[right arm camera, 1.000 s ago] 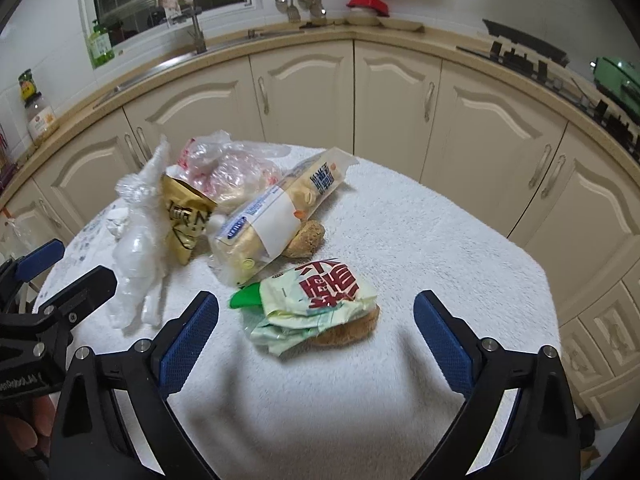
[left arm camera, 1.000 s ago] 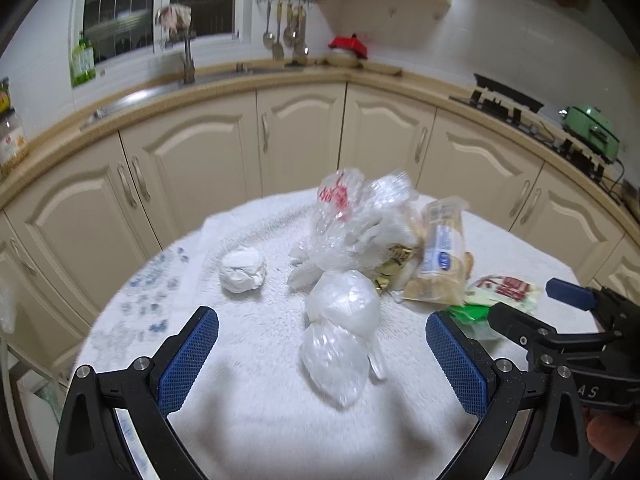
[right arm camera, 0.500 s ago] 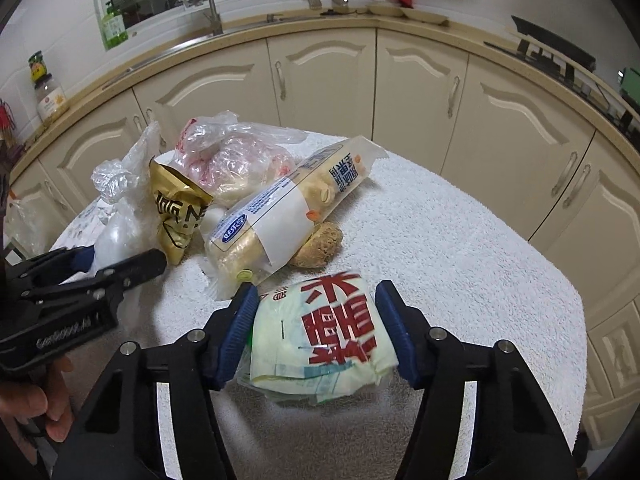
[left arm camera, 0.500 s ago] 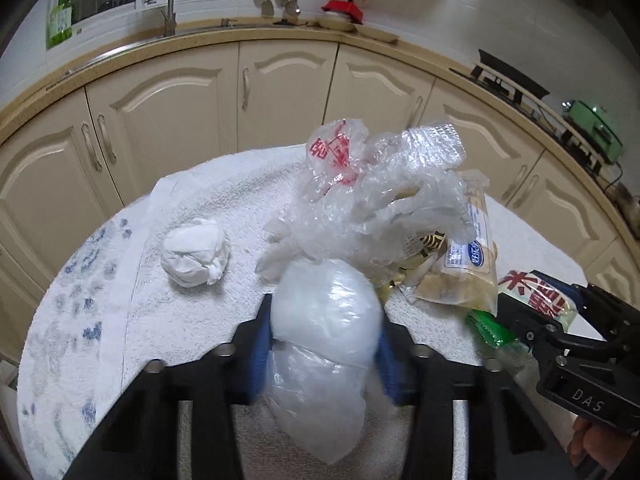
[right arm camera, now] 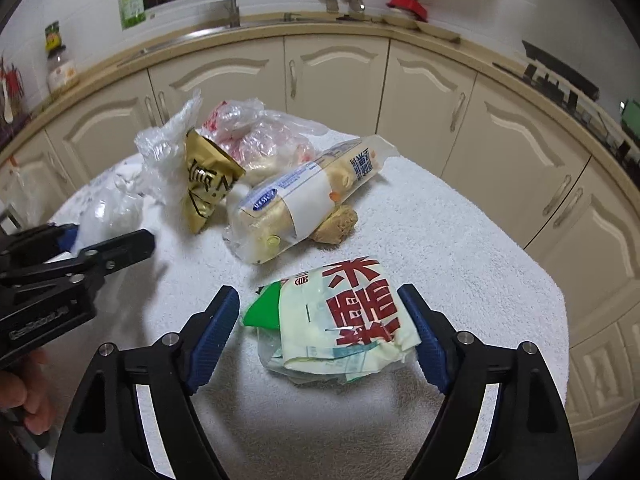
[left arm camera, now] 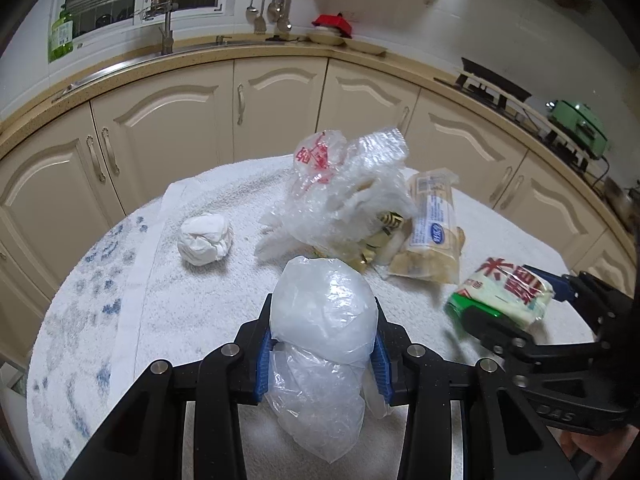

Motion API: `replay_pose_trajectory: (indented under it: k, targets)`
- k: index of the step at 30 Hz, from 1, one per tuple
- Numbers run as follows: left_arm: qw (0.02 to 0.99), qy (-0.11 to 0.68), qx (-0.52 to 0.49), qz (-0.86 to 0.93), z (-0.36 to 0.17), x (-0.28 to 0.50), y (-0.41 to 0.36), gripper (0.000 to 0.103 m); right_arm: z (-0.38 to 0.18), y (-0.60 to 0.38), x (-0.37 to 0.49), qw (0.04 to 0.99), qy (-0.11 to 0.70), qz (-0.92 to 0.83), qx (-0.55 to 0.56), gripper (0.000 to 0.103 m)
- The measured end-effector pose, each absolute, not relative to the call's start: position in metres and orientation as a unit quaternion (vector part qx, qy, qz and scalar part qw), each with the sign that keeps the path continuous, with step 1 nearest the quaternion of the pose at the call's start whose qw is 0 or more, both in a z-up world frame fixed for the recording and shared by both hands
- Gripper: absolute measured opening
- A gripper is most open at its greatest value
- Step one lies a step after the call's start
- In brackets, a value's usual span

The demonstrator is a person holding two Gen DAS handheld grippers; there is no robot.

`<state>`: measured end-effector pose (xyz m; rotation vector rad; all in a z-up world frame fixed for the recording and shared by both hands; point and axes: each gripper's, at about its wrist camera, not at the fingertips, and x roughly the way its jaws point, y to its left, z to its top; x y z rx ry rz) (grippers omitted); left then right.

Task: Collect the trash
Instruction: 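Carry the clear bag and snack packet to the blue bin and release them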

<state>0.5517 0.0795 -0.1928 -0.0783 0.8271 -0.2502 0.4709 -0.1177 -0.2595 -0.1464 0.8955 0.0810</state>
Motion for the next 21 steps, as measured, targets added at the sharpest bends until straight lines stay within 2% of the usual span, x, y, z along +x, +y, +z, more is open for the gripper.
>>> replay_pose_trajectory:
  k: [4,21]
  targets:
    - [0.907,0.400,-0.037,-0.126,-0.197,0.541,0.079,0.037,-0.267,-0.111,0.470,0.892,0.433,0.032,-0.123,0.080]
    - [0.921,0.361,-0.018,-0.145,-0.174,0.463,0.066,0.037,-0.238,-0.140,0.420,0.914,0.400,0.055,-0.039,0.079]
